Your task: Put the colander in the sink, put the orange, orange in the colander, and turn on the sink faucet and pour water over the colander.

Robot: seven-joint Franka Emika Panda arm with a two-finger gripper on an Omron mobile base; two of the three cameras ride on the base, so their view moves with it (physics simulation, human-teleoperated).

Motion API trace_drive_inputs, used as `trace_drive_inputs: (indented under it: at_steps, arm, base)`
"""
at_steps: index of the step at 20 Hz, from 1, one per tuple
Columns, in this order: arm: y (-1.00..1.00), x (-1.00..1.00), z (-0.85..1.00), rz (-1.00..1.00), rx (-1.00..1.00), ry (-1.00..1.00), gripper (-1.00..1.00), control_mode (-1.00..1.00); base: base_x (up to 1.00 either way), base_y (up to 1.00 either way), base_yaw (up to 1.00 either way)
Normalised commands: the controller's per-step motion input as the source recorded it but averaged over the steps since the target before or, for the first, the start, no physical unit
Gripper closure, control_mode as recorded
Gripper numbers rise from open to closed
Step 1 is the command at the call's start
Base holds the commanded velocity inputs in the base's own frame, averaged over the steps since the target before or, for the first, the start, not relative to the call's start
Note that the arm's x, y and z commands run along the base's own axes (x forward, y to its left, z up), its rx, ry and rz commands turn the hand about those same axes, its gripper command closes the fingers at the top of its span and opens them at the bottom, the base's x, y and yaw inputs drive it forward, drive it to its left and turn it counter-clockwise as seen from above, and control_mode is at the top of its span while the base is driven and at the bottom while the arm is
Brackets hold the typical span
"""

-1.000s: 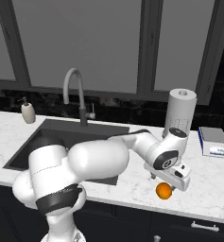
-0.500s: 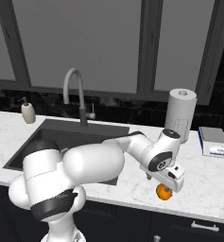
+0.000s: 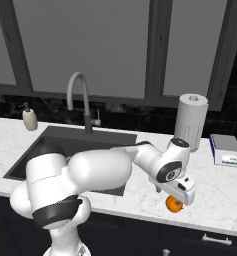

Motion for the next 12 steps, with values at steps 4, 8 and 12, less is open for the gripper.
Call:
trace_drive_inputs:
  at_steps: [4,8,12]
  arm:
    - [-0.16,0.01,-0.13,0.0,0.0,0.12,-1.0,-1.0]
    - [-0.26,0.01,-0.13,0.0,0.0,0.14,-1.0,-1.0]
    - [-0.24,0.02,-0.09,0.0,0.0,0.13,-1.0,-1.0]
  base:
    - [0.0,0.0,0.0]
    - [0.0,0.0,0.0]
    - [0.0,0.0,0.0]
